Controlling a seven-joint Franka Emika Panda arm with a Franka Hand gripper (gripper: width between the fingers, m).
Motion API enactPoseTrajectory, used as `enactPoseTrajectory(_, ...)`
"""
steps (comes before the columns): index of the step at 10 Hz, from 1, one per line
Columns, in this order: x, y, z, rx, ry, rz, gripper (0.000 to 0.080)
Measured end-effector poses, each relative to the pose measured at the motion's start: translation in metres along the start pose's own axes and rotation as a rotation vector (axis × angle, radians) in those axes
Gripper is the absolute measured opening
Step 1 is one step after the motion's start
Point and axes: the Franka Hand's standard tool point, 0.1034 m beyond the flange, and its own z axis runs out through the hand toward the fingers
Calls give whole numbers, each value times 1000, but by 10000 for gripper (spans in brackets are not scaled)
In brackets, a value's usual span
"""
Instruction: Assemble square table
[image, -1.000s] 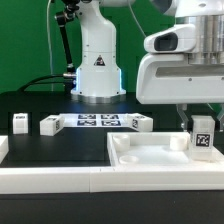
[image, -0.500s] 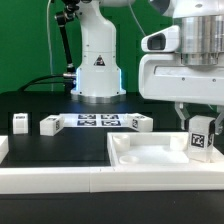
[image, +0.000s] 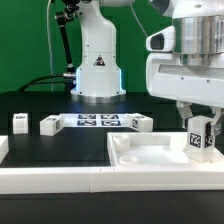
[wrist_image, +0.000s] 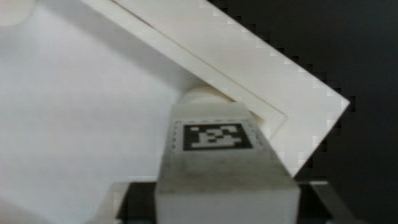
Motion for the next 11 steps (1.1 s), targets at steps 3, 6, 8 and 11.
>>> enactPoseTrajectory(3, 1, 0, 0, 4, -7, 19, 291)
enactPoseTrajectory(6, 0, 0, 0, 2, -8, -61, 561)
enactPoseTrajectory(8, 1, -1, 0, 13, -5, -213, 646)
enactPoseTrajectory(11, 0, -1, 2, 24, 3, -412, 649)
